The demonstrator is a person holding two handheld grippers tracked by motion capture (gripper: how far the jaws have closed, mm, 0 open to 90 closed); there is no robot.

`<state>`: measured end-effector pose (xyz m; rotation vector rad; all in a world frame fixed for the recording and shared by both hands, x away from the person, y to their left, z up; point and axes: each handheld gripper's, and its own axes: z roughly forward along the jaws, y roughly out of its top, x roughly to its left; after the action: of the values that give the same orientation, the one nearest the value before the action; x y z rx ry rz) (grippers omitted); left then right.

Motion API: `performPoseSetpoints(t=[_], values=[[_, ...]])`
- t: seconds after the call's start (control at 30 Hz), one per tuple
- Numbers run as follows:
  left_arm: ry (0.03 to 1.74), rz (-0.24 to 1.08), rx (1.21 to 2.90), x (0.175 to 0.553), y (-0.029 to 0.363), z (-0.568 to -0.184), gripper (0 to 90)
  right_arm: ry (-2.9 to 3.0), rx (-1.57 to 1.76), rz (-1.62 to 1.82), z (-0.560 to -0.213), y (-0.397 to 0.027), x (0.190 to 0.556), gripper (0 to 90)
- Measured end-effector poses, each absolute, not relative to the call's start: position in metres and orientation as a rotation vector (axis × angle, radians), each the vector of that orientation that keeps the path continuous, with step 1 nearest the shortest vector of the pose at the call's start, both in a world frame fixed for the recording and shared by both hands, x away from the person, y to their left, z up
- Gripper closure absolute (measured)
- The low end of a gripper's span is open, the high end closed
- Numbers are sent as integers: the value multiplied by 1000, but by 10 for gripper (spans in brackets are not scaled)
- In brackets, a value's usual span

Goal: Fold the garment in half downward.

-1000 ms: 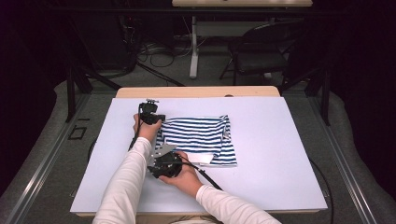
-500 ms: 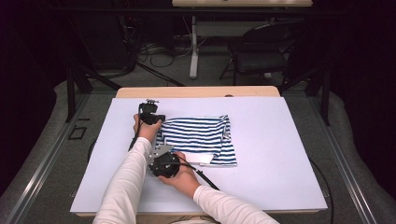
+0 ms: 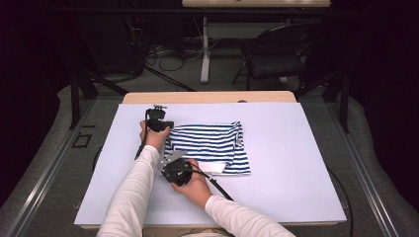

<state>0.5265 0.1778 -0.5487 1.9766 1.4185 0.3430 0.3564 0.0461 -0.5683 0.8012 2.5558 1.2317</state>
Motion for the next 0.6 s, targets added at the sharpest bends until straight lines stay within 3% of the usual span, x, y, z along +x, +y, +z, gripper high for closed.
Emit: performPoseSetpoints(t=[0.6], values=[[1427,372,1942,505,204,-546,874,2591,746,1269,-566,44,343,856]])
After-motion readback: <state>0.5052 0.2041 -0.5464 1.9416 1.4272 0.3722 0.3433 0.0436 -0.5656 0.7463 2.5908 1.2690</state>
